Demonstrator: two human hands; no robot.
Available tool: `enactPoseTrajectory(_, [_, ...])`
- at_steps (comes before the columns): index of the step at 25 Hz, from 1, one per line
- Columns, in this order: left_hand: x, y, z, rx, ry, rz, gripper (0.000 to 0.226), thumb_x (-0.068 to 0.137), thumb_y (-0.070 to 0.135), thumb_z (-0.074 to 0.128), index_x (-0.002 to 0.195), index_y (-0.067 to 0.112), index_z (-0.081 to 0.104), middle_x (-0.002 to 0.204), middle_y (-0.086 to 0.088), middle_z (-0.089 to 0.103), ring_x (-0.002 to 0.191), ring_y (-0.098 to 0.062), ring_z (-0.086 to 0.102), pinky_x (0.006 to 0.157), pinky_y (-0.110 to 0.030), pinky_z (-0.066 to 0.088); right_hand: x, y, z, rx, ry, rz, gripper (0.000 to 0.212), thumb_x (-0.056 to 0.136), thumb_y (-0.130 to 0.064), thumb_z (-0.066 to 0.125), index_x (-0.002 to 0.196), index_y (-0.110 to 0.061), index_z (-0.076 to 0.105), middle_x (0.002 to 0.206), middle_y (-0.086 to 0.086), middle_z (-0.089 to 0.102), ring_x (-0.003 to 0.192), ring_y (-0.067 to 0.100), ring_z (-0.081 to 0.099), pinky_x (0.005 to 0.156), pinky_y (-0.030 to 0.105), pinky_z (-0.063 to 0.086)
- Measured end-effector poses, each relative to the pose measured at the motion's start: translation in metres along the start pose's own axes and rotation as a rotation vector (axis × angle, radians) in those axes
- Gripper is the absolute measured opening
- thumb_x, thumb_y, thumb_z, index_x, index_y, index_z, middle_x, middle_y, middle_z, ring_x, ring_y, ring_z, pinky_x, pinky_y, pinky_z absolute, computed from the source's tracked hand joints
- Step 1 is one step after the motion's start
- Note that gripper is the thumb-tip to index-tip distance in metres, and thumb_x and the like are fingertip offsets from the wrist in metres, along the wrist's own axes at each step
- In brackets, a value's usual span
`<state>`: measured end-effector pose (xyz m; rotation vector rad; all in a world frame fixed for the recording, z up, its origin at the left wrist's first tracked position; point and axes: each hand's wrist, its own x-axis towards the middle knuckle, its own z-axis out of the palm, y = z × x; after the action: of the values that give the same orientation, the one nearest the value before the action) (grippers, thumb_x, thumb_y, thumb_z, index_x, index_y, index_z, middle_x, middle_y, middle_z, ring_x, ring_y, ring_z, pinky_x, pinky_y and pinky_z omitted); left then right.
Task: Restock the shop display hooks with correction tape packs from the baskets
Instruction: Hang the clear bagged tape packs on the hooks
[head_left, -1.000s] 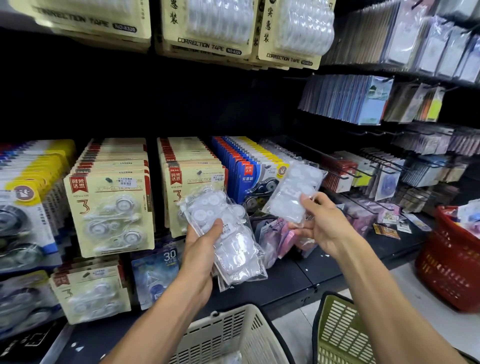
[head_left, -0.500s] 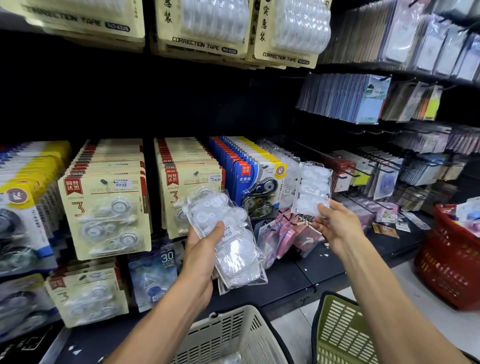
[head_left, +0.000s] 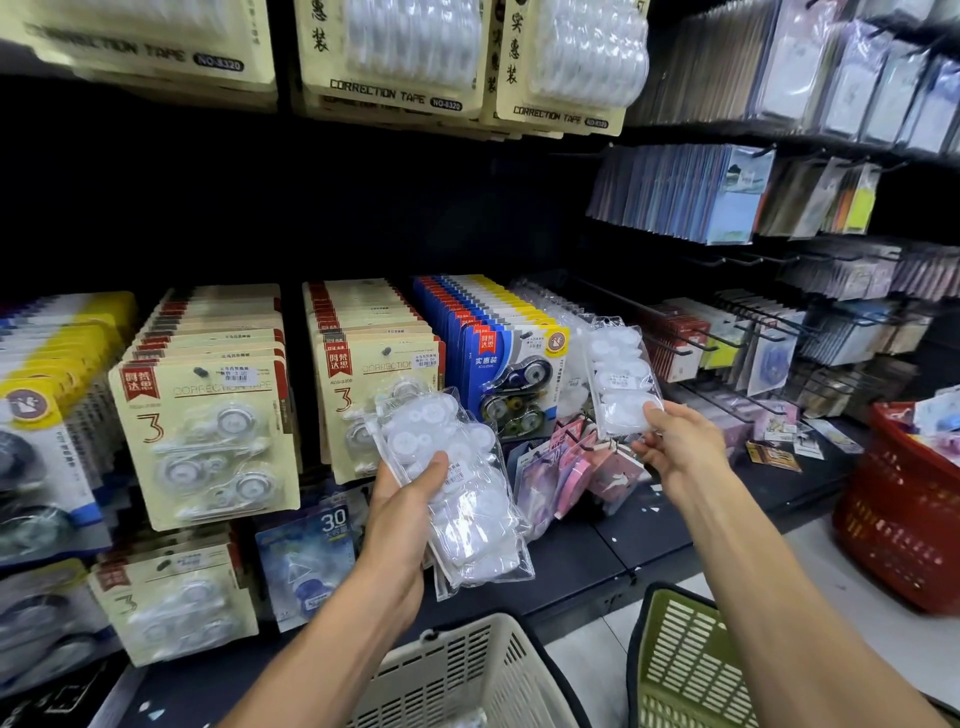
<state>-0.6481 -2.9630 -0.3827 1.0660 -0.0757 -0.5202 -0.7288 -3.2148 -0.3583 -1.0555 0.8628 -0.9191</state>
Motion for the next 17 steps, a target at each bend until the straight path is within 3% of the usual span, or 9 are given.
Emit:
enactPoseTrajectory(6, [0.001,0.0,0.0,0.001,-0.009,0.008,0.021,0.098,0.012,0.064,0.112,0.027,0.064,0.114,0.003,0.076,0.11,-0.025,0.07,0.104,-0.053,0.051,0.002,-0.005,-0.001,0.108,0.168,0.003,0.017,0.096,0.0,0.059,0.089,-0.012,0.05,0.071,0.008,0.047,0.046,0.012,0.044,0.036,0.021,0.049])
enactPoseTrajectory(10, [0.001,0.0,0.001,0.003,-0.012,0.003,0.019,0.098,0.013,0.064,0.111,0.027,0.064,0.114,0.002,0.076,0.11,-0.026,0.07,0.104,-0.053,0.051,0.002,0.001,-0.005,0.092,0.153,0.0,0.013,0.098,-0.002,0.058,0.098,-0.013,0.051,0.074,0.008,0.049,0.052,0.014,0.043,0.037,0.02,0.048])
enactPoseTrajectory(14, [0.001,-0.001,0.002,0.005,-0.019,0.006,0.02,0.098,0.013,0.063,0.113,0.026,0.063,0.118,-0.001,0.074,0.113,-0.027,0.069,0.105,-0.055,0.05,-0.001,-0.007,-0.009,0.146,0.126,-0.097,0.019,0.099,-0.002,0.055,0.089,-0.017,0.051,0.07,0.006,0.048,0.045,0.009,0.042,0.035,0.018,0.04])
enactPoseTrajectory(17, [0.001,-0.001,0.001,0.011,-0.019,0.004,0.02,0.098,0.014,0.064,0.113,0.027,0.063,0.117,0.0,0.075,0.112,-0.027,0.07,0.104,-0.055,0.05,-0.003,-0.008,-0.008,0.142,0.103,-0.155,0.018,0.099,-0.004,0.057,0.088,-0.018,0.052,0.068,0.005,0.048,0.042,0.007,0.042,0.038,0.02,0.041])
